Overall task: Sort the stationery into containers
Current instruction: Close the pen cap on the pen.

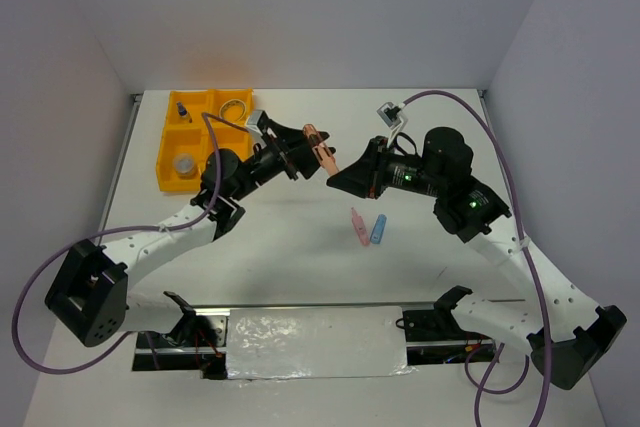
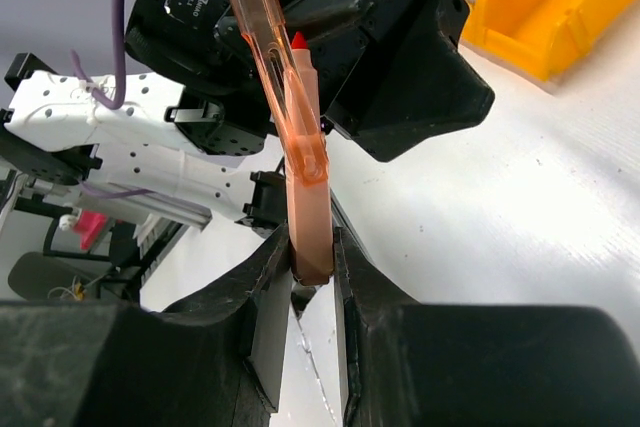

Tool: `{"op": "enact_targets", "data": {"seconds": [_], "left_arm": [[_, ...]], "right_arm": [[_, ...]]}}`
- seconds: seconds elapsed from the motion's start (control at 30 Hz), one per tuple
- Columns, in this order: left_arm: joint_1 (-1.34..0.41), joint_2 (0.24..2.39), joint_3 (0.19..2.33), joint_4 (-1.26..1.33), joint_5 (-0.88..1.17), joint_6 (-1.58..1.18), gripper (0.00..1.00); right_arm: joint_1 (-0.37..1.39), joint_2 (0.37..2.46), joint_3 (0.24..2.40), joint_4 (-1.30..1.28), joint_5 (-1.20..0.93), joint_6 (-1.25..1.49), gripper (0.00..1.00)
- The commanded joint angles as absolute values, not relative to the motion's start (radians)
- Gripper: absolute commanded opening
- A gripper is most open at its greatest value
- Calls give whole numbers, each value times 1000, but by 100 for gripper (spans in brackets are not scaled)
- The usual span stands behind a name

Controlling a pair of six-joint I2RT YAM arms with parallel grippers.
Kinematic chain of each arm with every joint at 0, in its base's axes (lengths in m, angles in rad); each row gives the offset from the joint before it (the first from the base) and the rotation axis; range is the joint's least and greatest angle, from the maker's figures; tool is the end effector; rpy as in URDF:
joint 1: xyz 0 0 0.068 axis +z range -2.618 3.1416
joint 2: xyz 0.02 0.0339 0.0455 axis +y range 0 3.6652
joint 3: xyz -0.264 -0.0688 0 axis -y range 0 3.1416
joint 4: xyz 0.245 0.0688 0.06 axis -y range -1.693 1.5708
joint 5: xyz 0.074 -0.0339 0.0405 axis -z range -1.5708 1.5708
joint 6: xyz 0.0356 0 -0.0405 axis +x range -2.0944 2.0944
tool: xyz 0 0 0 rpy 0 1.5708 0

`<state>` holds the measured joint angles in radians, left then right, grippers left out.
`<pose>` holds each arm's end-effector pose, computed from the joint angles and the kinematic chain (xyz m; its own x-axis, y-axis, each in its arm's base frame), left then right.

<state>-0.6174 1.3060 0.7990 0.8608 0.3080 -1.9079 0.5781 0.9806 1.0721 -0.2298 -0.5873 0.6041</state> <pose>0.2347 -0.1798 0.3392 -0.8329 -0.5116 0.2111 0.0074 -0.3918 -0.9200 0.1686 0.1336 0.4007 -0.6145 0.1637 -0.7718 -0.6871 0.3698 0.6255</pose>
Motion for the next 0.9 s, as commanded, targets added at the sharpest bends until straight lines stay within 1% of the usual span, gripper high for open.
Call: {"op": "enact_targets", "data": {"seconds": [0.0,0.23,0.43,0.77,0.87], "left_arm": [[-618,1287,813,885,348,-1882,60],[-614,1266,827,789,353,-1838,61],[-591,1259,805,799,339,-1819,63],[-546,1275,804,853,336,-1782,75],[-545,1279,799,859,337,-1783,76]], "right_arm": [[584,966,1088,-189,-580,589,0],[584,969,1091,-179,-583,572,0],[584,965,1085,-201,-580,551,0],[584,948,1069,-210,-578,552,0],[584,943,1068,-213,-580,546,0]]}}
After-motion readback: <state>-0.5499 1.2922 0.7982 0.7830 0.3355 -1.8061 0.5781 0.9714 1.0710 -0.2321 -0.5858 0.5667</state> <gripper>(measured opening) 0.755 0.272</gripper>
